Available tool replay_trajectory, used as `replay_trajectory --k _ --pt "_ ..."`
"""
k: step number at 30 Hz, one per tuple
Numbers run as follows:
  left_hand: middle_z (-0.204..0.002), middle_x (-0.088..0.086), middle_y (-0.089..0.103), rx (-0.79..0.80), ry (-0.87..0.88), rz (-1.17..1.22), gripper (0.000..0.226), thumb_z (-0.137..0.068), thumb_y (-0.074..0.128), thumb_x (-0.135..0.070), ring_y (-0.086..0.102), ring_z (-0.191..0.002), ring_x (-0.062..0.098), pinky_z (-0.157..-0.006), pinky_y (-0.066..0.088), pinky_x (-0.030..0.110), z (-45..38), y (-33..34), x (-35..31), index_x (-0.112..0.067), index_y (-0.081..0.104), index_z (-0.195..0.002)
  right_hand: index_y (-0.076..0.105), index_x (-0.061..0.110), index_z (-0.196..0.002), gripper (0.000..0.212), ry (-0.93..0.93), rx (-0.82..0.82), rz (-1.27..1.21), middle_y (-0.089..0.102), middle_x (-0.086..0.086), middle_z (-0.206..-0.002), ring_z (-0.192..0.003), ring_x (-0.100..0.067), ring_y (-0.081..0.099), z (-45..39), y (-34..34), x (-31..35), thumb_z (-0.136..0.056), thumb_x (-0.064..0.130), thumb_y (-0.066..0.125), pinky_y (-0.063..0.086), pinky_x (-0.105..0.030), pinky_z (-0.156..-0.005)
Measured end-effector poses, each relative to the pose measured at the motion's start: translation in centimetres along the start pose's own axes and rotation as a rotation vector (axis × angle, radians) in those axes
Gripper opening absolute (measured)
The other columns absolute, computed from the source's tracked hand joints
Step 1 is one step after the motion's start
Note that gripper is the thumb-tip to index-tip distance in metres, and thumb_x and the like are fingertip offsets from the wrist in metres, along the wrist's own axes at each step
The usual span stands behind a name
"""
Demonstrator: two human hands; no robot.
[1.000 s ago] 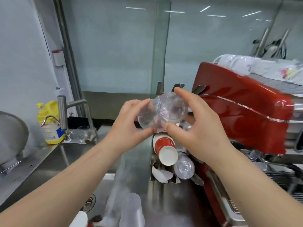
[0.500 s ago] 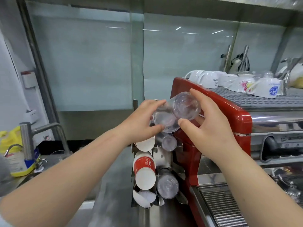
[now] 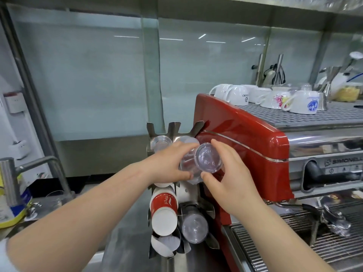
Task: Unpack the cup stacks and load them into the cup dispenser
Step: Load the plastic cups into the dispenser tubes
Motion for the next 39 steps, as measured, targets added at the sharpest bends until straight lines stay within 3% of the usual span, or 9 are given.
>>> replay_trajectory --k 4,11,14,16,19,26,39 --pt "-0.134 -0.004 0.048 0.1 -0.02 -0.058 0.079 -0.076 0.072 -0.039 0.047 -0.121 0.013 -0.102 0.043 0.037 -0.7 0.1 0.2 -0.042 0.028 -0.142 0.038 0.029 -0.141 0.07 0.024 0.013 -0.047 0.036 0.026 -0.132 -0.121 0.023 0.029 0.1 1.0 -1.2 -0.081 0.012 0.069 0.022 0.001 -0.101" --pt "-0.118 -0.009 0.057 0.179 -0.059 -0.108 0.067 -0.072 0.071 -0.038 0.055 -0.107 0.013 -0.093 0.049 0.039 -2.3 0.9 0.2 -0.039 0.039 -0.13 0.039 0.024 -0.142 0.069 0.074 0.017 -0.048 0.036 0.022 -0.134 -0.122 0.013 0.03 -0.3 2.2 -3.1 -0.081 0.012 0.07 0.019 0.003 -0.099" --pt "-0.111 -0.009 0.059 0.183 -0.068 -0.142 0.057 -0.071 0.07 -0.035 0.058 -0.101 0.015 -0.088 0.051 0.039 -2.8 1.4 0.1 -0.036 0.046 -0.123 0.04 0.021 -0.142 0.069 0.076 0.001 -0.051 0.036 0.02 -0.133 -0.123 0.007 0.033 -0.6 2.9 -3.7 -0.08 0.01 0.069 0.023 -0.007 -0.103" --pt "-0.108 -0.008 0.061 0.188 -0.07 -0.164 0.053 -0.07 0.07 -0.038 0.059 -0.099 0.016 -0.086 0.052 0.041 -3.0 1.6 0.1 -0.035 0.049 -0.119 0.04 0.02 -0.142 0.068 0.086 0.01 -0.061 0.035 0.02 -0.132 -0.122 0.007 0.033 -0.6 3.5 -4.2 -0.081 0.01 0.068 0.022 -0.005 -0.102" --pt "-0.112 -0.011 0.063 0.187 -0.069 -0.179 0.056 -0.069 0.068 -0.042 0.059 -0.103 0.015 -0.088 0.051 0.04 -3.0 1.8 0.2 -0.038 0.047 -0.121 0.041 0.02 -0.141 0.067 0.08 0.008 -0.064 0.034 0.021 -0.132 -0.121 0.011 0.03 -0.6 4.4 -4.9 -0.081 0.008 0.067 0.017 0.004 -0.099" --pt "-0.111 -0.015 0.065 0.102 -0.044 -0.21 0.049 -0.076 0.071 -0.037 0.061 -0.1 0.009 -0.084 0.053 0.034 -2.7 0.3 0.4 -0.038 0.052 -0.121 0.041 0.02 -0.142 0.066 0.056 0.001 -0.08 0.04 0.009 -0.145 -0.123 0.011 0.029 -1.6 5.3 -5.4 -0.082 0.01 0.066 0.016 0.005 -0.099" --pt "-0.117 -0.008 0.063 0.122 -0.128 -0.242 0.051 -0.08 0.069 -0.037 0.059 -0.103 0.012 -0.087 0.051 0.03 -2.8 0.1 0.9 -0.03 0.051 -0.128 0.035 0.022 -0.144 0.07 0.111 0.012 -0.088 0.037 0.007 -0.148 -0.134 -0.008 0.038 -2.0 7.4 -7.5 -0.083 0.013 0.069 0.027 -0.014 -0.105"
Point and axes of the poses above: each hand's wrist, its own z-axis away from the middle knuckle, its own y-axis out of the palm, x = y × z, the point moved 5 cm from there along -z, towards the middle knuckle
